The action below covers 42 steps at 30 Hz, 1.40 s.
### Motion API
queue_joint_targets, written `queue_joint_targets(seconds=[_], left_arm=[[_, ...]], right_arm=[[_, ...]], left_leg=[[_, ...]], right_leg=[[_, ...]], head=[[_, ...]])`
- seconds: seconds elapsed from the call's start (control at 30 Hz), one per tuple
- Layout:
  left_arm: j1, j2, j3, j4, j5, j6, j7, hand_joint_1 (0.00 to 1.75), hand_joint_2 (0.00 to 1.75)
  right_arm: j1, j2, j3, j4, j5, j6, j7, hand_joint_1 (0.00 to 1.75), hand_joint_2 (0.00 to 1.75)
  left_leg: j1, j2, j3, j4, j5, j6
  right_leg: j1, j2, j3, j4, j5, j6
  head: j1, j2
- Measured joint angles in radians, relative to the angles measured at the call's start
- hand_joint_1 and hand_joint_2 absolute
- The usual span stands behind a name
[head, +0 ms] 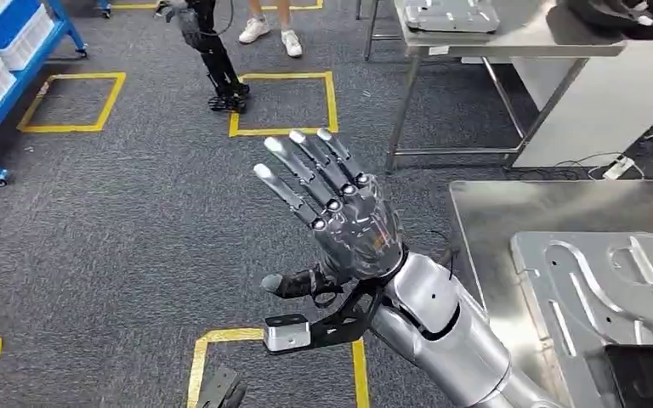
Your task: Take the parts from the cabinet and place them on the table.
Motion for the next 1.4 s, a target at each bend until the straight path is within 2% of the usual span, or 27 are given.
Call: queue_joint_targets(seconds=[0.07, 0.13, 0.2, 0.27, 0.3, 0.33, 0.47, 0.5, 0.53, 0.57, 0.63, 0.67, 0.7, 0.77, 0.8, 0.83, 0.87, 0.97, 1.0, 1.07, 1.13, 1.17, 1.23, 1.3, 1.33, 1.37, 1.4], left_arm=[[-0.004, 0.000, 0.000, 0.000, 0.000, 0.000, 0.000, 0.00, 0.00], [-0.002, 0.000, 0.000, 0.000, 0.000, 0.000, 0.000, 0.00, 0.00], [0.003, 0.000, 0.000, 0.000, 0.001, 0.001, 0.000, 0.00, 0.00], [0.005, 0.001, 0.001, 0.000, 0.001, 0.002, 0.000, 0.00, 0.00], [0.006, 0.000, 0.001, 0.000, 0.001, 0.002, 0.000, 0.00, 0.00], [0.006, -0.002, 0.001, 0.000, 0.001, 0.002, 0.000, 0.00, 0.00], [0.017, 0.003, 0.001, 0.000, 0.001, 0.005, 0.000, 0.00, 0.00], [0.020, 0.007, 0.001, 0.000, 0.001, 0.008, 0.000, 0.00, 0.00], [0.021, 0.008, 0.001, 0.000, 0.001, 0.008, 0.000, 0.00, 0.00], [0.019, 0.008, 0.001, 0.000, 0.001, 0.008, 0.000, 0.00, 0.00], [0.017, 0.010, 0.001, 0.000, 0.001, 0.008, 0.000, 0.00, 0.00], [0.018, 0.011, 0.001, 0.000, 0.001, 0.008, 0.000, 0.00, 0.00], [0.021, 0.013, 0.001, 0.000, 0.001, 0.008, 0.000, 0.00, 0.00], [0.023, 0.019, 0.001, 0.000, 0.005, 0.010, -0.003, 0.00, 0.00], [0.021, 0.021, 0.002, 0.000, 0.011, 0.010, -0.005, 0.00, 0.00], [0.019, 0.022, 0.002, 0.000, 0.015, 0.009, -0.007, 0.00, 0.00], [0.018, 0.023, 0.005, 0.000, 0.023, 0.006, -0.010, 0.00, 0.00], [0.026, 0.030, 0.015, 0.000, 0.029, -0.005, -0.021, 0.00, 0.00], [0.029, 0.032, 0.016, 0.000, 0.029, -0.006, -0.021, 0.00, 0.00], [0.032, 0.036, 0.017, 0.000, 0.029, -0.007, -0.024, 0.00, 0.00], [0.031, 0.038, 0.019, 0.000, 0.029, -0.006, -0.024, 0.00, 0.00], [0.031, 0.039, 0.021, 0.000, 0.029, -0.005, -0.024, 0.00, 0.00], [0.032, 0.044, 0.024, 0.000, 0.032, -0.003, -0.024, 0.00, 0.00], [0.030, 0.046, 0.025, 0.000, 0.033, -0.001, -0.026, 0.00, 0.00], [0.030, 0.046, 0.026, 0.000, 0.035, 0.000, -0.030, 0.00, 0.00], [0.024, 0.047, 0.027, 0.000, 0.040, 0.001, -0.035, 0.00, 0.00], [0.023, 0.048, 0.030, 0.000, 0.042, 0.002, -0.039, 0.00, 0.00]], right_arm=[[0.001, -0.001, 0.000, 0.000, 0.000, -0.001, 0.000, 0.00, 0.00], [0.012, -0.003, 0.000, 0.002, 0.000, -0.001, 0.000, 0.00, 0.00], [0.019, -0.003, 0.000, 0.005, 0.000, -0.002, 0.000, 0.00, 0.00], [0.022, -0.003, 0.000, 0.006, 0.000, -0.004, 0.002, 0.00, 0.00], [0.022, -0.003, 0.000, 0.006, 0.000, -0.005, 0.002, 0.00, 0.00], [0.025, -0.003, 0.000, 0.006, 0.000, -0.005, 0.003, 0.00, 0.00], [0.033, -0.003, 0.000, 0.006, 0.001, -0.010, 0.003, 0.00, 0.00], [0.035, -0.002, 0.000, 0.006, 0.001, -0.010, 0.004, 0.00, 0.00], [0.037, -0.001, 0.000, 0.006, 0.001, -0.011, 0.003, 0.00, 0.00], [0.038, -0.001, 0.000, 0.006, 0.001, -0.014, 0.003, 0.00, 0.00], [0.046, -0.001, 0.000, 0.006, 0.000, -0.018, 0.003, 0.00, 0.00], [0.051, -0.001, 0.000, 0.006, -0.001, -0.019, 0.003, 0.00, 0.00], [0.054, -0.001, 0.001, 0.006, -0.002, -0.020, 0.003, 0.00, 0.00], [0.054, 0.000, 0.001, 0.007, -0.003, -0.021, 0.001, 0.00, 0.00], [0.053, 0.002, 0.001, 0.007, -0.003, -0.022, 0.000, 0.00, 0.00], [0.052, 0.005, 0.001, 0.007, -0.004, -0.022, -0.001, 0.00, 0.00], [0.050, 0.006, 0.002, 0.007, -0.004, -0.023, -0.002, 0.00, 0.00], [0.047, 0.015, 0.007, 0.013, -0.011, -0.029, -0.006, 0.00, 0.00], [0.046, 0.019, 0.007, 0.013, -0.016, -0.032, -0.007, 0.00, 0.00], [0.044, 0.021, 0.010, 0.014, -0.021, -0.040, -0.008, 0.00, 0.00], [0.048, 0.019, 0.011, 0.019, -0.021, -0.041, -0.009, 0.00, 0.00], [0.049, 0.019, 0.011, 0.022, -0.022, -0.041, -0.009, 0.00, 0.00], [0.048, 0.019, 0.012, 0.025, -0.023, -0.042, -0.010, 0.00, 0.00], [0.044, 0.019, 0.013, 0.025, -0.026, -0.043, -0.012, 0.00, 0.00], [0.042, 0.019, 0.013, 0.025, -0.036, -0.047, -0.014, 0.00, 0.00], [0.042, 0.019, 0.013, 0.026, -0.045, -0.050, -0.015, 0.00, 0.00], [0.041, 0.019, 0.013, 0.026, -0.050, -0.053, -0.016, 0.00, 0.00]], left_leg=[[0.001, -0.014, -0.001, 0.000, 0.002, 0.011], [-0.002, -0.038, -0.002, 0.000, 0.002, 0.012], [-0.004, -0.065, -0.001, 0.002, 0.002, 0.012], [-0.004, -0.095, 0.001, 0.004, 0.002, 0.012], [-0.003, -0.106, 0.001, 0.005, 0.001, 0.011], [-0.006, -0.115, -0.005, 0.007, 0.002, 0.007], [0.005, -0.165, -0.018, -0.003, 0.013, -0.024], [0.005, -0.139, -0.018, 0.008, 0.007, -0.024], [-0.003, -0.069, -0.032, 0.040, -0.015, -0.027], [-0.001, -0.036, -0.063, 0.104, -0.053, -0.032], [0.003, -0.017, -0.136, 0.251, -0.118, -0.039], [0.005, -0.015, -0.156, 0.295, -0.128, -0.042], [0.006, -0.013, -0.150, 0.287, -0.112, -0.044], [0.007, 0.000, -0.069, 0.144, -0.037, -0.044], [0.006, 0.022, -0.017, 0.055, -0.002, -0.040], [-0.003, 0.069, 0.008, 0.004, -0.016, -0.036], [-0.008, 0.054, 0.009, 0.000, -0.009, -0.024], [-0.012, 0.024, 0.002, -0.001, -0.007, -0.012], [-0.002, 0.014, 0.009, -0.010, 0.000, -0.002], [-0.002, -0.002, 0.009, -0.013, 0.003, 0.007], [-0.003, -0.027, 0.009, -0.012, 0.002, 0.010], [-0.003, -0.039, 0.008, -0.011, 0.002, 0.010], [-0.003, -0.066, 0.008, -0.007, 0.002, 0.009], [-0.002, -0.097, 0.009, 0.001, -0.002, 0.004], [0.001, -0.107, 0.006, 0.004, -0.004, 0.001], [-0.004, -0.118, -0.002, 0.012, -0.004, -0.006], [0.000, -0.126, -0.008, 0.009, 0.001, -0.013]], right_leg=[[-0.002, 0.066, -0.054, 0.113, -0.071, 0.000], [0.000, 0.085, -0.134, 0.269, -0.129, 0.000], [0.000, 0.088, -0.149, 0.276, -0.094, -0.004], [0.001, 0.103, -0.087, 0.129, 0.003, -0.015], [0.001, 0.145, -0.051, 0.045, 0.047, -0.023], [-0.004, 0.202, -0.039, 0.013, 0.038, -0.030], [0.002, 0.161, -0.028, -0.013, 0.040, -0.030], [-0.009, 0.141, -0.018, -0.027, 0.046, -0.035], [-0.005, 0.127, -0.009, -0.034, 0.047, -0.038], [-0.002, 0.108, -0.007, -0.035, 0.044, -0.045], [0.002, 0.074, -0.006, -0.034, 0.041, -0.048], [0.002, 0.057, -0.007, -0.033, 0.040, -0.047], [0.003, 0.042, -0.006, -0.032, 0.038, -0.046], [0.002, 0.015, -0.005, -0.028, 0.032, -0.042], [0.002, 0.004, -0.002, -0.025, 0.027, -0.039], [0.007, -0.004, -0.002, -0.021, 0.023, -0.034], [0.012, -0.012, -0.004, -0.017, 0.020, -0.029], [0.014, -0.036, 0.002, -0.021, 0.019, -0.020], [0.011, -0.036, -0.002, -0.018, 0.010, -0.014], [0.001, 0.054, -0.031, 0.067, -0.048, -0.010], [0.001, 0.083, -0.116, 0.237, -0.121, -0.007], [0.001, 0.086, -0.144, 0.287, -0.129, -0.007], [0.000, 0.088, -0.139, 0.255, -0.077, -0.008], [-0.003, 0.113, -0.063, 0.084, 0.026, -0.014], [-0.008, 0.165, -0.038, 0.024, 0.034, -0.018], [-0.011, 0.185, -0.030, 0.004, 0.029, -0.016], [-0.007, 0.174, -0.033, 0.006, 0.026, -0.016]], head=[[0.000, 0.000], [0.000, 0.000], [0.000, 0.000], [0.000, 0.000], [0.000, 0.000], [-0.001, 0.000], [0.001, 0.000], [0.001, 0.000], [-0.002, 0.000], [-0.001, 0.000], [-0.001, 0.000], [-0.002, 0.000], [-0.002, 0.000], [-0.002, 0.000], [-0.002, 0.000], [-0.002, 0.000], [-0.001, 0.000], [-0.002, 0.000], [-0.002, 0.000], [-0.001, 0.000], [-0.001, 0.000], [-0.001, 0.000], [-0.001, 0.000], [-0.001, 0.000], [-0.001, 0.000], [-0.001, 0.000], [-0.001, 0.000]])
